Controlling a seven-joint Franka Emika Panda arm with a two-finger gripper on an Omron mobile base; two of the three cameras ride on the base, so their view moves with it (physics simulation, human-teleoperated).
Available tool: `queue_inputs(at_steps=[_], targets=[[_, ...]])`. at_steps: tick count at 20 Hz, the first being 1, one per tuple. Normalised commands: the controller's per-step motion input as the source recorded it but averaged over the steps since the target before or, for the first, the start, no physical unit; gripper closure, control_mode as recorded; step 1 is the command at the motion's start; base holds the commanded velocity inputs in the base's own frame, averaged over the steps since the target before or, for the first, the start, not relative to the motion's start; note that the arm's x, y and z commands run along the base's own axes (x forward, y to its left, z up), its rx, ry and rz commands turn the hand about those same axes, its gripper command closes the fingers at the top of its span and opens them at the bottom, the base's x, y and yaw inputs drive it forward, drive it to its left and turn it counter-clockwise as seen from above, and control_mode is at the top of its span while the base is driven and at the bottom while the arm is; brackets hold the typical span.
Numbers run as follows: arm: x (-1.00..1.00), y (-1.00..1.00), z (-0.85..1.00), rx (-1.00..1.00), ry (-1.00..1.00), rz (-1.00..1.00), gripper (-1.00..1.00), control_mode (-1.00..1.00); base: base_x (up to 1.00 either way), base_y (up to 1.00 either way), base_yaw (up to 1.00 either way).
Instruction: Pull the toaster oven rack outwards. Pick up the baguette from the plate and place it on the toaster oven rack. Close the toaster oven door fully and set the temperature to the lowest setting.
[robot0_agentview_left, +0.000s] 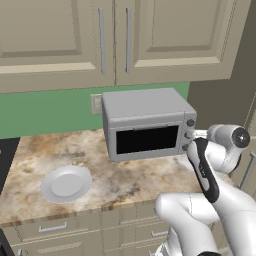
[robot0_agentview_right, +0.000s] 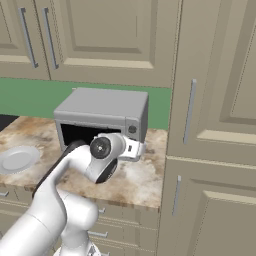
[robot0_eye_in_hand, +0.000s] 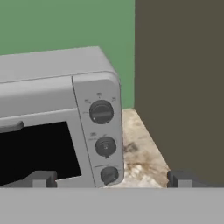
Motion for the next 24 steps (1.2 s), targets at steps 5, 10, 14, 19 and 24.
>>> queue_inputs(at_steps=[5, 10, 14, 19, 24], targets=[[0.01, 0.00, -0.03, 0.00, -0.06, 0.00, -1.00, -1.00, 0.00, 0.00, 0.00], [0.00, 0.00, -0.17, -0.02, 0.00, 0.00, -1.00, -1.00, 0.00, 0.00, 0.00], [0.00, 0.00, -0.18, -0.03, 0.00, 0.00, -1.00, -1.00, 0.00, 0.00, 0.00], [0.00, 0.00, -0.18, -0.04, -0.02, 0.00, -1.00, -1.00, 0.00, 0.00, 0.00], [0.00, 0.00, -0.22, -0.05, -0.08, 0.00, -1.00, -1.00, 0.00, 0.00, 0.00]])
